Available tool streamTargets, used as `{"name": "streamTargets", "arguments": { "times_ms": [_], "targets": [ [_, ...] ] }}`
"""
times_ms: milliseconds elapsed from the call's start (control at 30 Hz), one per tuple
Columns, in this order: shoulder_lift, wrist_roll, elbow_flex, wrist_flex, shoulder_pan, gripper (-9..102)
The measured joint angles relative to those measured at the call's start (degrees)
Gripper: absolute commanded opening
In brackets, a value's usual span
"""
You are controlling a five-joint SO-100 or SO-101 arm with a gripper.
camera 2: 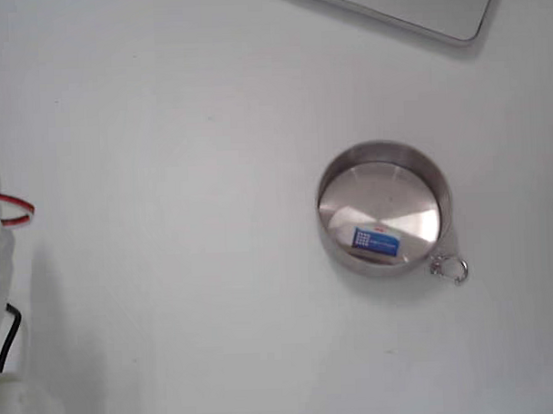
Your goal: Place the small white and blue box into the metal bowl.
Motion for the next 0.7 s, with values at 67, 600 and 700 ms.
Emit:
{"name": "streamTargets", "arguments": {
  "times_ms": [67, 600, 700],
  "targets": [
    [1.14, 0.00, 0.00, 3.16, 0.00, -4],
    [1.93, 0.00, -0.09, 5.19, 0.00, -4],
    [1.93, 0.00, -0.09, 5.19, 0.00, -4]
  ]
}}
